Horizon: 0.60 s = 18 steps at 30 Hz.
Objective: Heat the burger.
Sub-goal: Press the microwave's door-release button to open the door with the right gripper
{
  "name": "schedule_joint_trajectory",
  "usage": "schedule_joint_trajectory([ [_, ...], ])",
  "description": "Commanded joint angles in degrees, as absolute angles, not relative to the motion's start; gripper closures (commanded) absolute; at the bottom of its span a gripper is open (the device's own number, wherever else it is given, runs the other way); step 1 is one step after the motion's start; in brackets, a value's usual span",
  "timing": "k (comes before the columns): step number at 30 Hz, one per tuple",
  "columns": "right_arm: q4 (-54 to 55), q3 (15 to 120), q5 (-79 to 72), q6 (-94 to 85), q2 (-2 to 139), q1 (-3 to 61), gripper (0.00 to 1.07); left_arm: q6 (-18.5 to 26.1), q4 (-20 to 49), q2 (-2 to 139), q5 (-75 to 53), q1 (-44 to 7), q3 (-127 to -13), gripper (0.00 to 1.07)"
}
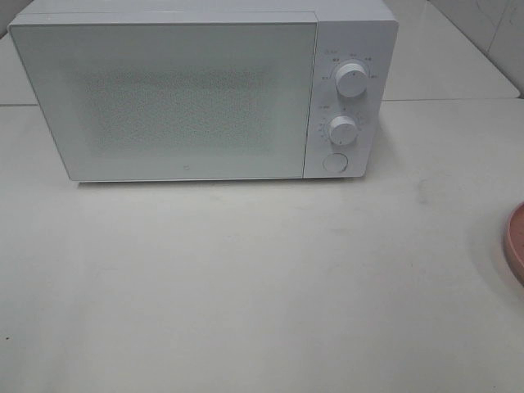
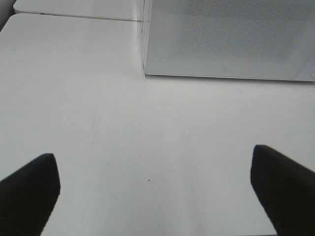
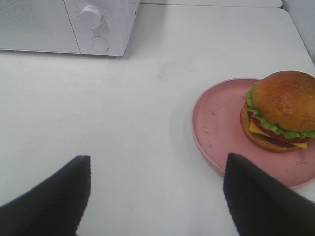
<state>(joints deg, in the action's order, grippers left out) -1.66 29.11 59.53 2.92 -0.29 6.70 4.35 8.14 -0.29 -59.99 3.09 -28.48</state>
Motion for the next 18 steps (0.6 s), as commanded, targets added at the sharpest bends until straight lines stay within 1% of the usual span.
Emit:
schedule_joint_trajectory([
  [1, -2.2, 29.0, 59.4, 3.0, -1.7, 6.4, 0.33, 4.4, 8.3, -1.5, -59.4, 3.2, -28.3, 0.09],
  [14, -2.2, 29.0, 59.4, 3.2, -1.7, 6.4, 0.33, 4.4, 8.3, -1.5, -59.4, 3.2, -28.3, 0.09],
  [18, -0.6, 30.3, 57.2, 4.7, 1.0, 6.4, 0.33, 4.4, 8.3, -1.5, -59.4, 3.2, -28.3, 0.09],
])
